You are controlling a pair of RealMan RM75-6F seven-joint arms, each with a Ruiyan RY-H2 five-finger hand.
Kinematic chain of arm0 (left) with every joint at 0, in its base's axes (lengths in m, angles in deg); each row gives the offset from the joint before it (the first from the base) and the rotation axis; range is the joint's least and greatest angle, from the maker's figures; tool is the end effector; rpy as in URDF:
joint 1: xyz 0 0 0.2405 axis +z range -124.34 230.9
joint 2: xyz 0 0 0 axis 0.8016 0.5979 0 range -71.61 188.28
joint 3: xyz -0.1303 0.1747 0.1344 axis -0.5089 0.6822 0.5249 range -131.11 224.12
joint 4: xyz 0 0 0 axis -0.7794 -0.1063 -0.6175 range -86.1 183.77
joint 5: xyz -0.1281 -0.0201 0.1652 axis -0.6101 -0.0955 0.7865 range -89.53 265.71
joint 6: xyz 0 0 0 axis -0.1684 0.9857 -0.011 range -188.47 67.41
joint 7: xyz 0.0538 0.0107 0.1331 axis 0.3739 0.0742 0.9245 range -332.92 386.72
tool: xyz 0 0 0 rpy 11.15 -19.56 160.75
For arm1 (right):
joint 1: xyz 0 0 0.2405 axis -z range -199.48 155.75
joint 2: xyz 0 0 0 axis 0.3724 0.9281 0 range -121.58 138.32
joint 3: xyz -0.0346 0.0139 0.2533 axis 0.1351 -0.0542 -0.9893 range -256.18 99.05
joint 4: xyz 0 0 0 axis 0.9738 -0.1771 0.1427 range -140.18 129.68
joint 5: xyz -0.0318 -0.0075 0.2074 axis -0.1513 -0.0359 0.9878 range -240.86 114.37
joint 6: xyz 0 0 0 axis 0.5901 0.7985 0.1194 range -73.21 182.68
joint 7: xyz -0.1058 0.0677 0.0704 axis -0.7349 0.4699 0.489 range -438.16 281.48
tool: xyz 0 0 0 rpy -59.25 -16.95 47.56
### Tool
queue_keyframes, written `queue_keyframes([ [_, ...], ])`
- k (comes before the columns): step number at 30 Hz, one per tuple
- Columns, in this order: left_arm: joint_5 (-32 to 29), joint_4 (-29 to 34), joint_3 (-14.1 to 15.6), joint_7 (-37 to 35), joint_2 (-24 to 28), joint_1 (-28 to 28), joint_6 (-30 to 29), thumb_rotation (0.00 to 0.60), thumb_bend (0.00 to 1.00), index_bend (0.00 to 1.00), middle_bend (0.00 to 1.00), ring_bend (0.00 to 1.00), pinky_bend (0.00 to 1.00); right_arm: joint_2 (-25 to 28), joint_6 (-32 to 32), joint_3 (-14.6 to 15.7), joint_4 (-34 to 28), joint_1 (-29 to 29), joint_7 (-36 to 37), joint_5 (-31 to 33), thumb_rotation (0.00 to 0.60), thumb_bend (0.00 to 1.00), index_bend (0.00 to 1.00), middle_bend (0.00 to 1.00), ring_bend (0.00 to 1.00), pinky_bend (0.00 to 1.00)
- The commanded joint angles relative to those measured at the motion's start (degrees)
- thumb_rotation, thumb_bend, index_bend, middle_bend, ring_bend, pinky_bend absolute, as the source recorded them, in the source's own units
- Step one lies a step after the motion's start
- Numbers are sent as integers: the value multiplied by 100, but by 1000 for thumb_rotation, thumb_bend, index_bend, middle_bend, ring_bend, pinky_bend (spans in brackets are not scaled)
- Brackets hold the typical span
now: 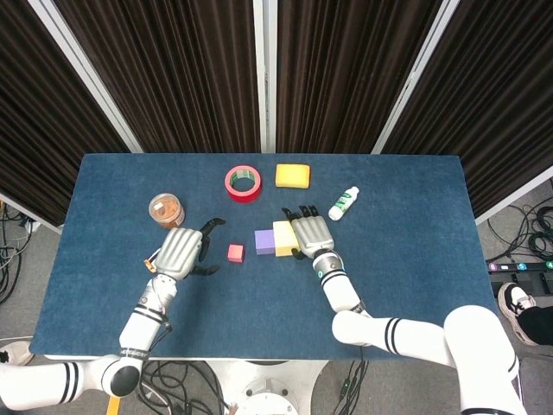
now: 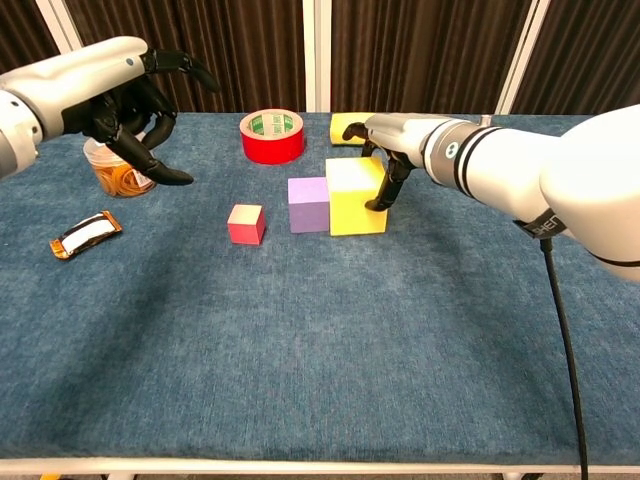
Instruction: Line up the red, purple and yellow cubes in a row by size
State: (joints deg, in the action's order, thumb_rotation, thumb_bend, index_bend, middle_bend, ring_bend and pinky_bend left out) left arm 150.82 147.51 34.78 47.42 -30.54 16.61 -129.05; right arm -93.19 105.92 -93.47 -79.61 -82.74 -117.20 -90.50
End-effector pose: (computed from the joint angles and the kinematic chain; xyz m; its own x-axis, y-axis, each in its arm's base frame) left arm -0.1238 0.3057 0.0068 0.1970 0.1973 0.9603 0.9512 -0.2759 -0.1385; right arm -0.0807 -0.3855 -0.0816 0.4517 -0.4107 0.7920 -0.8918 -0.2346 0.3869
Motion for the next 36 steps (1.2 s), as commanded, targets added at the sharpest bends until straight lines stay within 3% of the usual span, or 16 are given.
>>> queue_keyframes([
  [1,18,2,-6,13,-3,-3,-6,600,158,267,873,885,929,27,-11,3,-31,-1,-6,39,600,234,7,167,2,0],
  [11,108,43,34,94,41,25,-36,600,158,264,871,884,929,798,94,89,-917,254,137,-44,600,234,0,79,0,0],
  [18,-81,-89,-30,145,20,-26,94,600,158,269,870,883,928,2131,581,146,-2067,927,712,-744,600,235,0,77,0,0],
  [22,-322,-306,-172,136,-164,-162,266,600,159,352,873,884,929,2921,1006,265,-2566,1483,1182,-1445,600,234,0,88,0,0],
  [29,-972,-877,-334,586,-682,-630,719,600,167,380,878,887,931,3794,1352,412,-2955,2207,2013,-2331,600,233,0,96,0,0],
  [36,-1777,-1486,-394,1194,-1193,-971,854,600,171,379,879,888,939,4100,1378,499,-2914,2585,2593,-2845,600,233,0,98,0,0],
])
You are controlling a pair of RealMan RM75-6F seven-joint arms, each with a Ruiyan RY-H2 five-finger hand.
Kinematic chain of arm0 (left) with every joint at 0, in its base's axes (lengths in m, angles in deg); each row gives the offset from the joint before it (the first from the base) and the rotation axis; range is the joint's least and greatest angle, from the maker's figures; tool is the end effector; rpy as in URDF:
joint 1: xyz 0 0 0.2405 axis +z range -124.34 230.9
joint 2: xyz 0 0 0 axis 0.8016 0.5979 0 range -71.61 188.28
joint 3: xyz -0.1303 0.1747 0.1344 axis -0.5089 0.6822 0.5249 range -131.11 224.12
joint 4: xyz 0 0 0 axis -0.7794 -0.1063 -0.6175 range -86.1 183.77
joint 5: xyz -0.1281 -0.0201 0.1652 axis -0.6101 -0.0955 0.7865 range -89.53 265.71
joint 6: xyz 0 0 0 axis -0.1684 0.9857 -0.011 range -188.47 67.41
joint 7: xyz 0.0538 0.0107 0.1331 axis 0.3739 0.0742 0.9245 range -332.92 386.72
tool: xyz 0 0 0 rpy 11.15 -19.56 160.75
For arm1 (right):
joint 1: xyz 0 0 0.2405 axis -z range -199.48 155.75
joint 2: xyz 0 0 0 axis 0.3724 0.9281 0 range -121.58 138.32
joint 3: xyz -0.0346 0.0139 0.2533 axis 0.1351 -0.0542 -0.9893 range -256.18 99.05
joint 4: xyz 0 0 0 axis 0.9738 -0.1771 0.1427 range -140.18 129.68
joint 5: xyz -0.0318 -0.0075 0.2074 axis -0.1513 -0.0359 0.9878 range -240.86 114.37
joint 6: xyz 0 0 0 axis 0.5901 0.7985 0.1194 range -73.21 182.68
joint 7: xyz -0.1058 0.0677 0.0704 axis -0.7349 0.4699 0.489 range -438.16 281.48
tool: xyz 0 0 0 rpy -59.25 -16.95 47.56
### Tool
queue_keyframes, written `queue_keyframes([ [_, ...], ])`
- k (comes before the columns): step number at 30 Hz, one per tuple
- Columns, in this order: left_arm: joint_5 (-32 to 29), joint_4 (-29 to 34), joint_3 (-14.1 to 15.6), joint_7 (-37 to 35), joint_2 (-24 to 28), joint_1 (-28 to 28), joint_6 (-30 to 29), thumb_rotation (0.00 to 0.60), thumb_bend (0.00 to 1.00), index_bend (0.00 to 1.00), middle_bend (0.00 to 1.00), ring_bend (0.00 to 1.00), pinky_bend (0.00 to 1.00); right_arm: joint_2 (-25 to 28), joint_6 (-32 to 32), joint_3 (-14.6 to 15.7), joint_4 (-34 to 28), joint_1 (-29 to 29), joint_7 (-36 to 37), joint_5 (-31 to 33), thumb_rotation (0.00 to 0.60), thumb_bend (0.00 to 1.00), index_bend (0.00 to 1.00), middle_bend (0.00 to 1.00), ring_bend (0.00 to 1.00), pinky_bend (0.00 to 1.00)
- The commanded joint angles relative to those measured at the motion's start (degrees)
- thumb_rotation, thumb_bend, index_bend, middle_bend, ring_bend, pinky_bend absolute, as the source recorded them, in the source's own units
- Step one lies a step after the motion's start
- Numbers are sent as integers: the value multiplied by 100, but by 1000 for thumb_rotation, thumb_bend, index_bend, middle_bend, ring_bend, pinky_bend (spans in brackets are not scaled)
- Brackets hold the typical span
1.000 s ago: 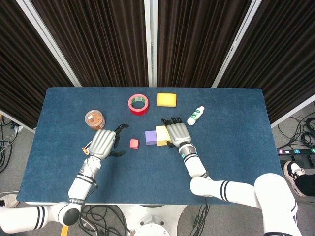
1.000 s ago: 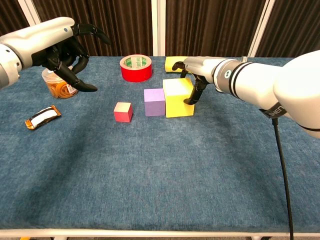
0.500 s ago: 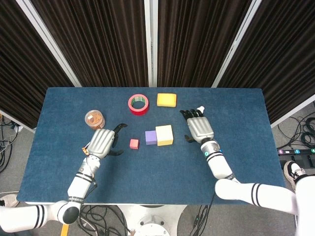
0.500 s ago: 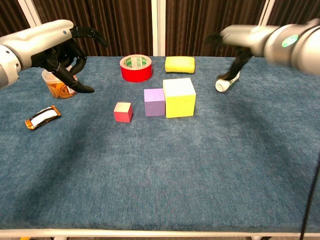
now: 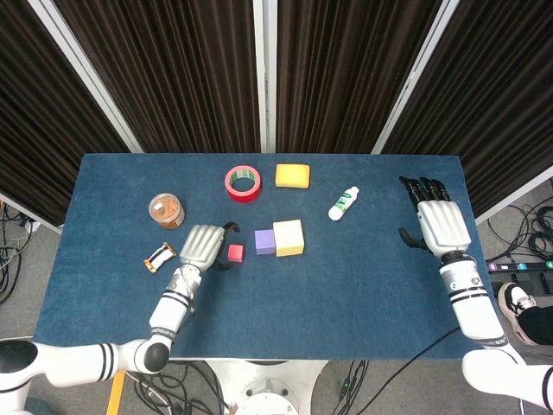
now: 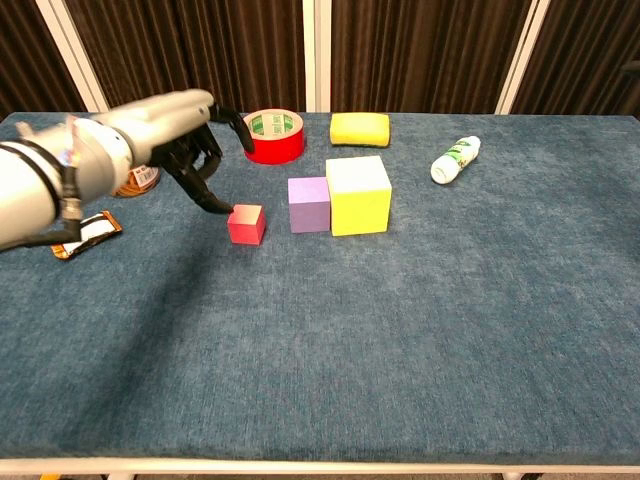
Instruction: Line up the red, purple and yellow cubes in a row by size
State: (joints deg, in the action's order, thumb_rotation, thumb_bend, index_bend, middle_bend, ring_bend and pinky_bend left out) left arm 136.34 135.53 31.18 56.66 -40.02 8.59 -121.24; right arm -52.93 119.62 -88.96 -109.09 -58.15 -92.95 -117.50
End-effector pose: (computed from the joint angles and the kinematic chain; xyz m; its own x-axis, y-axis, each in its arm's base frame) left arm -0.1107 0.3389 -0.0492 0.2993 0.3031 0.9047 0.9458 -0.2191 -0.2395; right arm -0.1955 -0.3357 0.1417 0.3718 -0.1249 0.9199 -0.9274 -0.0932 0.3622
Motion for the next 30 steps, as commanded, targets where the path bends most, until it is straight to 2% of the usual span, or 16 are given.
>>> queue_keyframes([
  [1,-434,-382,-41,335,-311,-206,87,600,171,379,879,889,941,83,-10,53,67,154,221,-171,600,233,0,98,0,0],
  [5,-880,-731,-143,532,-541,-374,191,600,172,379,885,900,951,69,-126,43,235,220,402,-219,600,233,0,98,0,0],
  [14,-1338,-1199,-225,700,-837,-601,355,600,226,436,893,907,955,52,-197,-11,377,319,543,-301,600,233,0,99,0,0],
  [30,-1528,-1559,-347,648,-1042,-750,369,600,272,584,902,915,956,57,-277,-102,420,422,581,-321,600,232,0,98,0,0],
])
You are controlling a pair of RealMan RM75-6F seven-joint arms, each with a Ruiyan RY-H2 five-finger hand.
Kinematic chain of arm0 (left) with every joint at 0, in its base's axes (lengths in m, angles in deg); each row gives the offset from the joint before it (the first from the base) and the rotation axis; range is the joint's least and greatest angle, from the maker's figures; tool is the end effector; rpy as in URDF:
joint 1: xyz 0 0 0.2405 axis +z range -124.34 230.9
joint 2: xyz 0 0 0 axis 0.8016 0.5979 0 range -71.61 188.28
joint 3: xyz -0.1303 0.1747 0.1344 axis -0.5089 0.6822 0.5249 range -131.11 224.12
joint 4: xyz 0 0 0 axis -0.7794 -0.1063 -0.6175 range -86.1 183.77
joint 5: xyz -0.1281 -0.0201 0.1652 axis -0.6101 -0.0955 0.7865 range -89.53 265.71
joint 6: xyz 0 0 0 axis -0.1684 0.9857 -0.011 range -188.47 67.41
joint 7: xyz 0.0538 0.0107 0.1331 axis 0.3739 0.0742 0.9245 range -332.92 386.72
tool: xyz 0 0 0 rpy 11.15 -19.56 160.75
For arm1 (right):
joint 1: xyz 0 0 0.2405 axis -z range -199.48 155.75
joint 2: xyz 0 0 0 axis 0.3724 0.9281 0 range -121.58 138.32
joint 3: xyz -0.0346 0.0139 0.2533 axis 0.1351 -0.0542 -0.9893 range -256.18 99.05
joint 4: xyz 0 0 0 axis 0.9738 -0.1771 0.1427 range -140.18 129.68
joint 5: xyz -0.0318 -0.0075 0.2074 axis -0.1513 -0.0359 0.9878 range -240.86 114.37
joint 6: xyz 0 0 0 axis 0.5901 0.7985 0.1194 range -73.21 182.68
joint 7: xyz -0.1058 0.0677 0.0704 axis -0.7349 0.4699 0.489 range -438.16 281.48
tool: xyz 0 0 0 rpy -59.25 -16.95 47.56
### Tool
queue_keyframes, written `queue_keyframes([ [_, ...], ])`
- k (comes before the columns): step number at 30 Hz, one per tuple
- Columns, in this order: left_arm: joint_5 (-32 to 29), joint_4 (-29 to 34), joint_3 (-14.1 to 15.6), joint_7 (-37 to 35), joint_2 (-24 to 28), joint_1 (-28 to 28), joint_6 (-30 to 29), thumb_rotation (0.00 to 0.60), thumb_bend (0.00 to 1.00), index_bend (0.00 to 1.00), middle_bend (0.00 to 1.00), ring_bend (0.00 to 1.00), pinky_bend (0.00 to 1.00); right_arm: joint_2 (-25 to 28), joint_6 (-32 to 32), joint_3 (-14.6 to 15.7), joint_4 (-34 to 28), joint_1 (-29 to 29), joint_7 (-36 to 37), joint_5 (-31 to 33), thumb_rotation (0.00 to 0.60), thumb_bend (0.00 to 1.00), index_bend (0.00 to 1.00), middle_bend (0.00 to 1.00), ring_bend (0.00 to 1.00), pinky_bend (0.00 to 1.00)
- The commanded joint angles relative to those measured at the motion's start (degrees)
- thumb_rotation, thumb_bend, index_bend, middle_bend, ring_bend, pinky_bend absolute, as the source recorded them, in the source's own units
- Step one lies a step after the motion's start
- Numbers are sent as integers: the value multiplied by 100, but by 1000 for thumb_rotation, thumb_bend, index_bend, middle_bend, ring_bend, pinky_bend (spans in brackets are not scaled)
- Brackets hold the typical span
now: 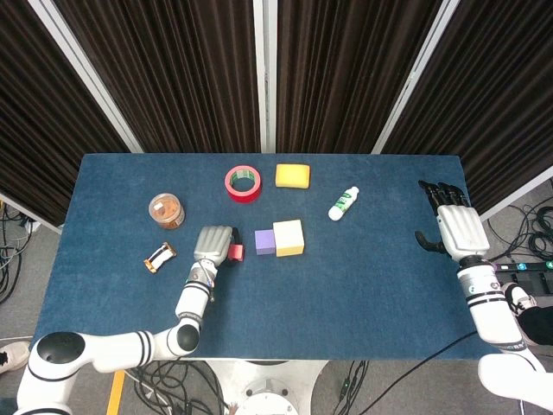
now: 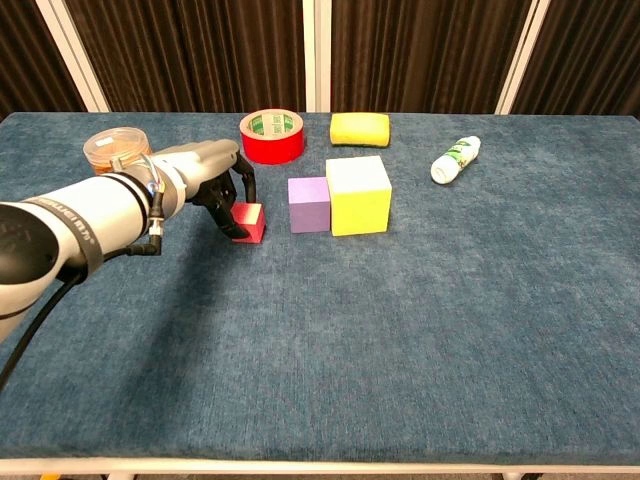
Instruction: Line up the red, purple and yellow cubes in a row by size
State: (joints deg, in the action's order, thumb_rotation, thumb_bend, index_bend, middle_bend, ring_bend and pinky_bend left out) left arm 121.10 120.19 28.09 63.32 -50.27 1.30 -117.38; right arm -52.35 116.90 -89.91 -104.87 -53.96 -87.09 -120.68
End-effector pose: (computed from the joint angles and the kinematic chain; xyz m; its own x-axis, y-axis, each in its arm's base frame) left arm -0.1093 0.3646 -0.0985 0.3219 0.3897 0.8628 0.9454 -0.0841 -0.3147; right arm -0.2261 -0.3322 0.1510 0.3421 -0.1348 0.9300 -0.9397 -0.0462 0.3390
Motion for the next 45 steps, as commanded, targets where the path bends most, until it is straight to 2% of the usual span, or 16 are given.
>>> queue_keyframes([
  [1,-28,-40,-69,-16,-20,-41,-10,600,272,585,903,915,957,0,-5,-12,-3,8,-11,-3,600,233,0,98,0,0],
  [16,-758,-392,-526,172,-183,-440,135,600,269,585,902,915,957,30,-53,-57,-11,56,-54,-26,600,233,0,98,0,0],
  [31,-1109,-720,-587,382,-350,-630,125,600,264,568,897,914,958,60,-133,-92,28,88,-18,-40,600,233,0,98,0,0],
  [45,-1089,-430,-503,361,-224,-544,65,600,262,418,883,912,956,79,-82,-132,-18,140,-9,-43,600,234,0,115,0,0],
])
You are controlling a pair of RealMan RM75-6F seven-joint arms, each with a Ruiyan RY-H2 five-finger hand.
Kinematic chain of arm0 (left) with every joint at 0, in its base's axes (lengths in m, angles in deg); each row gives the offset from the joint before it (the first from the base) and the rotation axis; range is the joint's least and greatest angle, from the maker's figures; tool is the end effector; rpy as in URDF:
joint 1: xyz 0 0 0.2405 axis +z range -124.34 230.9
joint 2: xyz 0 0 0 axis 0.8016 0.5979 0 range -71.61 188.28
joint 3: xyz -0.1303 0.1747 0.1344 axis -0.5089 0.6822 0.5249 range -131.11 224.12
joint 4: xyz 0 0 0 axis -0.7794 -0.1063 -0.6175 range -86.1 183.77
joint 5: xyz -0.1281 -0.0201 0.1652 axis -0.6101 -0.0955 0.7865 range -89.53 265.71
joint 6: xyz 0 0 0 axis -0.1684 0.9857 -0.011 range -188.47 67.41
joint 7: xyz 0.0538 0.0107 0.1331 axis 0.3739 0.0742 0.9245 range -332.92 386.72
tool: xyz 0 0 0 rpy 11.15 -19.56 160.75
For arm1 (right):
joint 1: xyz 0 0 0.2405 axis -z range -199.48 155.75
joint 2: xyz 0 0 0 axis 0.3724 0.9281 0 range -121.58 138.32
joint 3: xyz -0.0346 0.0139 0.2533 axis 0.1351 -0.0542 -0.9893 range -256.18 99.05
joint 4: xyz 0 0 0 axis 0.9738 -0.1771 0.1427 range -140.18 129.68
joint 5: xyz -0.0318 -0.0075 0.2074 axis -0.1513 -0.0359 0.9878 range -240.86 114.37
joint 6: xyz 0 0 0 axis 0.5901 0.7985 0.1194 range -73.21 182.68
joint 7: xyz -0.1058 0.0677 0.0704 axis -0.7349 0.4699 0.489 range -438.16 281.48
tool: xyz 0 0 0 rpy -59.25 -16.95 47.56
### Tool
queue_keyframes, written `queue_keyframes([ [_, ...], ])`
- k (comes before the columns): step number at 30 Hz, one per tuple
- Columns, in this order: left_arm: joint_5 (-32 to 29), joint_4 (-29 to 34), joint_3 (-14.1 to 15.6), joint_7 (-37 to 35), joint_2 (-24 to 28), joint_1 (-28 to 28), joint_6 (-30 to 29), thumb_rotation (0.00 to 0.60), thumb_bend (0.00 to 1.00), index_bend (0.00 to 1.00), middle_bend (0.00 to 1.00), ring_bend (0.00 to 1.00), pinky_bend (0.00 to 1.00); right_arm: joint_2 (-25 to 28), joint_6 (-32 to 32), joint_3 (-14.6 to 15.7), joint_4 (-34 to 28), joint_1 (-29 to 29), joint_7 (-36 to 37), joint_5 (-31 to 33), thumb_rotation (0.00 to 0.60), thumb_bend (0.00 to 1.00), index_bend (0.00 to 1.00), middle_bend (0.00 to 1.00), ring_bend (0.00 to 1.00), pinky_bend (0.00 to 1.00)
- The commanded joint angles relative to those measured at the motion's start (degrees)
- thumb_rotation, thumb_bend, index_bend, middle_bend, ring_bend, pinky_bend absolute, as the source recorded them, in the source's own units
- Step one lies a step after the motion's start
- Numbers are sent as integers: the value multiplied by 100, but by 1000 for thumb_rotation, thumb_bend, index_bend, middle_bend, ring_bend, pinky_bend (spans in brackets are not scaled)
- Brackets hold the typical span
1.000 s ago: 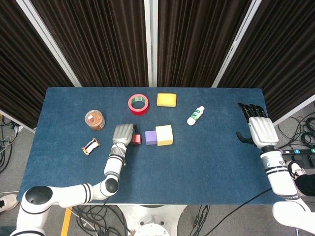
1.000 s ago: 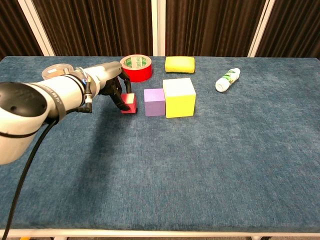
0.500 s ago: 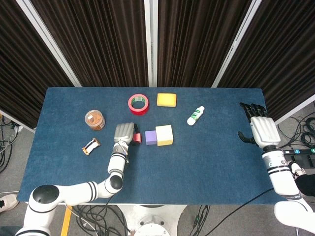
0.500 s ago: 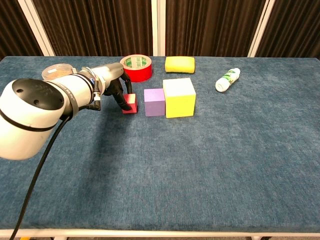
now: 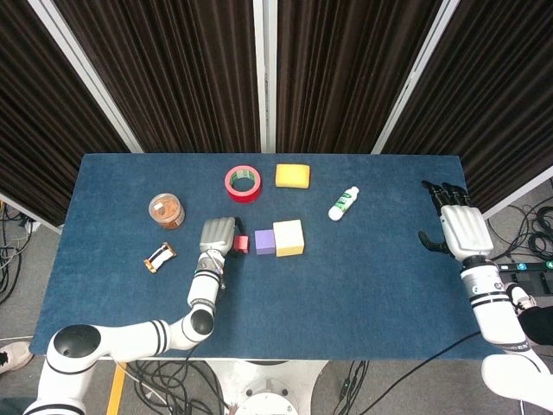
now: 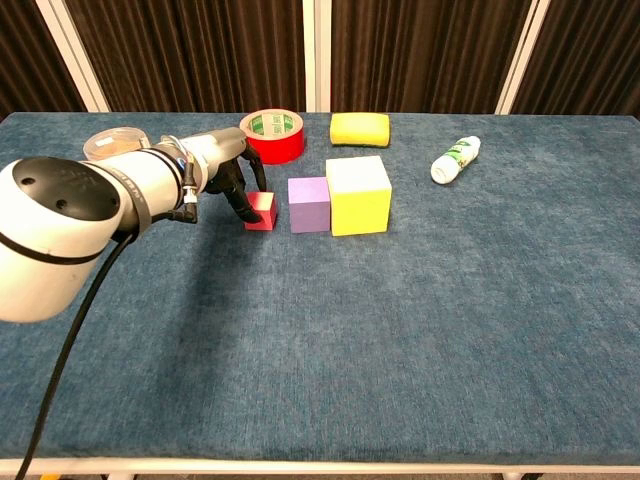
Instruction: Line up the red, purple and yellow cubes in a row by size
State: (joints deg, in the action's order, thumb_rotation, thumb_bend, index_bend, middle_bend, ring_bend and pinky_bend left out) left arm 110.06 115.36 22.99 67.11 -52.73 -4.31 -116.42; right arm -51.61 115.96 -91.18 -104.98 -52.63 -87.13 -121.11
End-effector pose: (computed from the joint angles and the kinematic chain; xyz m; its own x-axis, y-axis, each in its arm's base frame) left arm -0.0913 0.3859 -0.1035 0.2542 0.4203 0.8711 0.9568 0.0221 -0.2899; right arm -0.2294 -0.3308 0.1561 0.3439 -0.1332 0.9295 -0.9389 -0.0370 0.3421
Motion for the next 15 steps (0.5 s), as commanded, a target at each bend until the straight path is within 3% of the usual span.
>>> queue_keyframes([
  [1,28,89,4,-34,34,25,-45,600,262,408,883,912,956,9,10,-6,-13,8,-9,2,600,234,0,115,0,0],
  [7,177,566,92,-27,298,114,-159,600,263,398,882,911,955,29,37,-21,-58,24,-19,-19,600,235,0,115,0,0],
  [11,656,1007,304,-119,661,304,-382,600,263,395,880,910,953,20,37,-35,-62,26,6,-48,600,235,0,115,0,0],
  [15,1138,798,533,-298,739,419,-437,600,247,385,876,905,949,-7,32,-32,-72,21,8,-83,600,235,0,115,0,0],
])
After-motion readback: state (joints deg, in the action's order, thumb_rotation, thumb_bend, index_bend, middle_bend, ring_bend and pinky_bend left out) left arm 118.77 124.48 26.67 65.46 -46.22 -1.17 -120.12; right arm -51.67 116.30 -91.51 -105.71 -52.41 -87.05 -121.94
